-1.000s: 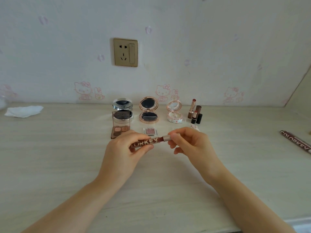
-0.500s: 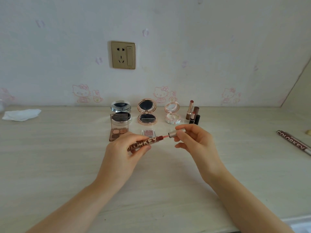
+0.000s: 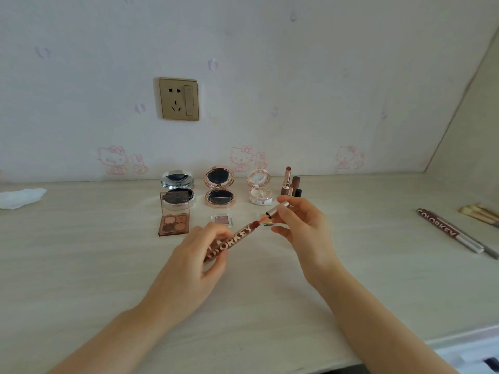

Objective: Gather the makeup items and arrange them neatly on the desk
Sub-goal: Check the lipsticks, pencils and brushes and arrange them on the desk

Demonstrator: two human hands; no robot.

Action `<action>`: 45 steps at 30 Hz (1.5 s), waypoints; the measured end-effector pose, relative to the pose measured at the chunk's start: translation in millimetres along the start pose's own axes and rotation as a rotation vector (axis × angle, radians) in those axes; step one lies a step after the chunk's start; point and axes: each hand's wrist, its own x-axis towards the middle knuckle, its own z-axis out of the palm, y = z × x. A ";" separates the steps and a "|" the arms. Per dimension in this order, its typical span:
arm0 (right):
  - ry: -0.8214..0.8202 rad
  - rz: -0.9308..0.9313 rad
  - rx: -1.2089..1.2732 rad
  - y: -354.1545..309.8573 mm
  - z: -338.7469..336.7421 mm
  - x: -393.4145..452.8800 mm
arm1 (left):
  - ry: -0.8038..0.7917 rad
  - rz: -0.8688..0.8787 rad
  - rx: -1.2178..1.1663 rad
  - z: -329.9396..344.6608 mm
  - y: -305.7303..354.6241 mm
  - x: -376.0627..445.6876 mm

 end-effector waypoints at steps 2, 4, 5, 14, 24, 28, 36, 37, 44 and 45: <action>-0.010 0.041 0.023 -6.2 -3.7 6.6 | -0.053 0.085 0.049 1.1 7.3 1.5; -0.040 0.075 0.035 -14.5 -8.5 13.0 | -0.120 0.187 0.107 4.2 15.0 4.4; -0.063 0.089 0.028 -18.6 -11.9 15.7 | -0.149 0.215 0.118 6.7 18.1 5.7; -0.121 0.095 -0.234 -51.5 -60.0 39.8 | -0.326 0.274 0.062 56.9 55.8 32.7; -0.095 0.172 -0.317 -51.0 -113.1 64.1 | -0.347 0.421 0.319 116.0 85.1 60.8; -0.064 0.159 -0.390 -41.7 -115.0 75.7 | -0.287 0.420 0.357 126.6 86.4 66.1; -0.118 0.154 -0.576 -22.6 -99.6 100.2 | -0.267 0.362 0.392 126.3 78.4 65.8; -0.132 0.163 -0.602 -20.0 -98.3 102.4 | -0.263 0.364 0.402 125.7 78.3 65.3; -0.232 0.190 -0.787 -9.6 -86.3 115.2 | -0.268 0.354 0.394 124.4 76.1 64.3; -0.237 0.189 -0.807 -8.9 -84.1 116.9 | -0.278 0.352 0.380 124.5 74.9 64.6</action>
